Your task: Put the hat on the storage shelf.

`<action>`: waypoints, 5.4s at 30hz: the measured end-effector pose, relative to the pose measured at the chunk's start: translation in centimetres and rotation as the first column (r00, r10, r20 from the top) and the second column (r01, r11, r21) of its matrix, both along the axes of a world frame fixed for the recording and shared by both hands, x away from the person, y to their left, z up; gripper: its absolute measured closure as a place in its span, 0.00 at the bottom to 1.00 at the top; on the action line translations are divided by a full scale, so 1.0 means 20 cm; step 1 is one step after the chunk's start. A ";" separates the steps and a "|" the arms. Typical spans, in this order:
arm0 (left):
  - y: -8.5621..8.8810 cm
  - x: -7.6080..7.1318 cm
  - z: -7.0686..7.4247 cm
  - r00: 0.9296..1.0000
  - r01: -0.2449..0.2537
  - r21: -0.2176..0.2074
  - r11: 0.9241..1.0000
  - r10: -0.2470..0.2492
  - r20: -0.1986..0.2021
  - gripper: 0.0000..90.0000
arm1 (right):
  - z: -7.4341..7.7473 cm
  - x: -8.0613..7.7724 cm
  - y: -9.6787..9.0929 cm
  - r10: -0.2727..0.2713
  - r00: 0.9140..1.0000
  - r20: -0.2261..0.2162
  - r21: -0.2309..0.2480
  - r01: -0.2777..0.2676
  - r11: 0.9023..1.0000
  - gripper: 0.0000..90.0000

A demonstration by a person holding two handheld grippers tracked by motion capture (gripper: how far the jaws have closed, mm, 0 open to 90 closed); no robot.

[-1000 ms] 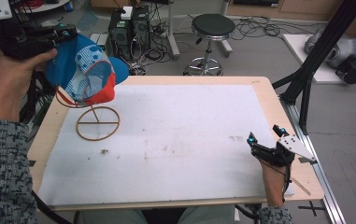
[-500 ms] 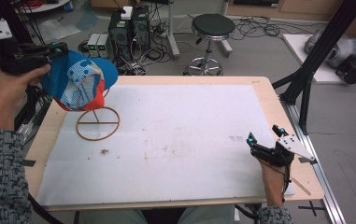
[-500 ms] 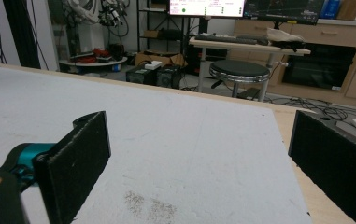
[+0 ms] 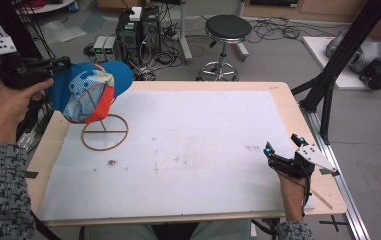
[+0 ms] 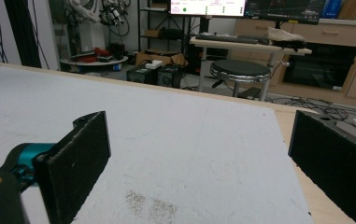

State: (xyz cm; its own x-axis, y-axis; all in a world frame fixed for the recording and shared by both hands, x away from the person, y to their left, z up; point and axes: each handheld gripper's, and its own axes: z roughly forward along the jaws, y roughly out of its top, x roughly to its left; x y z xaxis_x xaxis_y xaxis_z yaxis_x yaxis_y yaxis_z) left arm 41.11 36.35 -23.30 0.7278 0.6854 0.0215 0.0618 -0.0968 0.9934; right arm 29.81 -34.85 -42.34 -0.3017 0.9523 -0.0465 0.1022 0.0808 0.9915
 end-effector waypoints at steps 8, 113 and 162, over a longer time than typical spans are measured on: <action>0.01 0.02 -0.06 1.000 -0.019 -0.017 1.000 0.019 0.009 0.96 | 0.00 0.00 0.00 0.000 1.000 -0.001 0.001 0.000 1.000 0.05; -0.40 -0.46 -0.12 0.989 -0.079 0.000 0.997 0.078 0.129 0.28 | 0.00 0.03 0.01 0.019 1.000 0.000 0.004 -0.019 1.000 0.05; -0.39 -0.66 -0.78 0.967 -0.255 0.036 0.966 0.255 0.006 0.23 | 0.00 0.03 0.03 0.021 1.000 -0.001 0.015 -0.021 1.000 0.05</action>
